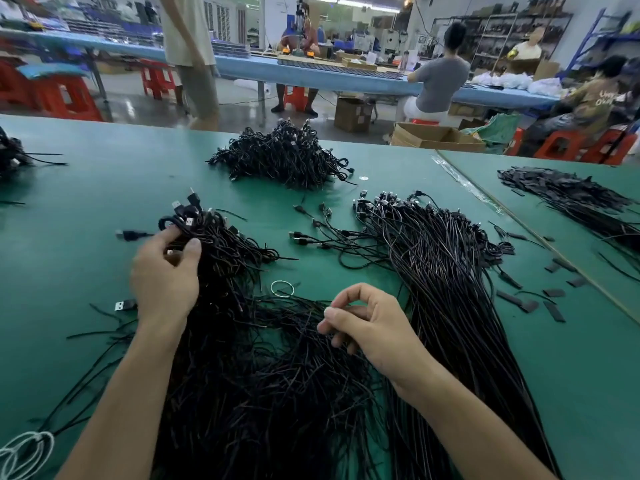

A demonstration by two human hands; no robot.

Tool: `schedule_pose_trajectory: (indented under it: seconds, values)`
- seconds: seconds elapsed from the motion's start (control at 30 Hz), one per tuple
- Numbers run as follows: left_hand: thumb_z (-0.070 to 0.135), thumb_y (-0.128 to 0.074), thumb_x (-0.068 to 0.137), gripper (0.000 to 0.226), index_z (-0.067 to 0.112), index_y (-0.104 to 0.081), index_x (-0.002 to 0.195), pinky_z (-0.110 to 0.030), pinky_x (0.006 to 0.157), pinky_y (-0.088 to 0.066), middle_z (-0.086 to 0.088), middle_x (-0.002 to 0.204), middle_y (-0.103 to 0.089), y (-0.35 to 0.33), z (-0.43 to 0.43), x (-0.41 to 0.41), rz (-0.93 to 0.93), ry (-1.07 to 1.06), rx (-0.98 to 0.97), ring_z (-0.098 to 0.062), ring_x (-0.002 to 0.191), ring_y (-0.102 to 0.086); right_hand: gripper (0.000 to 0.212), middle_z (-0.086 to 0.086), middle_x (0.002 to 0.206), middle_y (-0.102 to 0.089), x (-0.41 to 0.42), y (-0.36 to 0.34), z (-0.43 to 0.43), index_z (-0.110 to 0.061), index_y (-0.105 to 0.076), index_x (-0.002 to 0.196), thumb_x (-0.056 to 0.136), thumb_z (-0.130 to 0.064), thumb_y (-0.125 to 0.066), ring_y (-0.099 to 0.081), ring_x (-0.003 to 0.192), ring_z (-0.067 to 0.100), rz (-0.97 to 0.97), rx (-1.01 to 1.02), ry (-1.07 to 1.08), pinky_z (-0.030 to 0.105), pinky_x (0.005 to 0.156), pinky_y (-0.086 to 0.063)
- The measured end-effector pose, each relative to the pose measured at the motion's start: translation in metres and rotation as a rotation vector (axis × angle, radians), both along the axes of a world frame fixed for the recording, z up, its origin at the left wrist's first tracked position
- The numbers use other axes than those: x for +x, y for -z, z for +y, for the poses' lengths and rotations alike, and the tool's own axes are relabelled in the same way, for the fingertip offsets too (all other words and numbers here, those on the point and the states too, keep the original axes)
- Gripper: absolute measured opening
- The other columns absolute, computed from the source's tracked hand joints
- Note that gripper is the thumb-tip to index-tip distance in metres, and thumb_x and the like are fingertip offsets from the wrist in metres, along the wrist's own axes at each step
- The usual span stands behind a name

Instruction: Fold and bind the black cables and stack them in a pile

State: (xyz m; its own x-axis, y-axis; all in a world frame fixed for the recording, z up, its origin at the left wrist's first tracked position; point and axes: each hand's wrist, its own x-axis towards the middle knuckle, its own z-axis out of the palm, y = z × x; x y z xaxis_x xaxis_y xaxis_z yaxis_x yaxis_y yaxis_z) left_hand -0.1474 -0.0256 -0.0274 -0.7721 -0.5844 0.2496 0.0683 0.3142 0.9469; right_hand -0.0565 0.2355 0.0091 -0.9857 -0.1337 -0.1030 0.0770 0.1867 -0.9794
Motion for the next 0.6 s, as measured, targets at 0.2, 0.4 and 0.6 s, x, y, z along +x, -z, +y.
schedule_pose_trajectory:
  seconds: [0.2, 0.4, 0.6]
  values:
    - [0.056, -0.047, 0.098, 0.062, 0.013, -0.053, 0.141, -0.051, 0.115, -0.030, -0.014, 0.138, -0.037, 0.014, 0.005, 0.001, -0.224, 0.052, -0.358, -0.037, 0.128, -0.038, 0.007, 0.005, 0.084, -0.077, 0.003, 0.007, -0.007, -0.012, -0.057, 0.094, 0.095, -0.014, -0.065, -0.061, 0.062, 0.009, -0.046, 0.047, -0.049, 0.019, 0.054, -0.045]
    - [0.045, -0.044, 0.102, 0.060, 0.008, -0.040, 0.149, -0.053, 0.108, -0.033, -0.012, 0.145, -0.035, 0.018, 0.020, 0.008, -0.297, 0.129, -0.659, -0.037, 0.129, -0.038, 0.007, 0.001, 0.085, -0.077, 0.008, 0.005, -0.010, -0.019, -0.059, 0.092, 0.094, -0.019, -0.066, -0.063, 0.065, 0.007, -0.046, 0.076, -0.115, 0.018, 0.056, -0.046]
    - [0.037, -0.066, 0.091, 0.029, 0.014, -0.056, 0.106, -0.050, 0.087, -0.049, -0.008, 0.105, -0.058, 0.005, 0.024, 0.014, -0.096, -0.034, -0.438, -0.030, 0.099, -0.056, 0.004, 0.001, 0.084, -0.077, 0.015, -0.024, 0.005, -0.014, -0.061, 0.095, 0.094, -0.014, -0.065, -0.064, 0.065, 0.007, 0.035, 0.065, -0.054, 0.018, 0.055, -0.047]
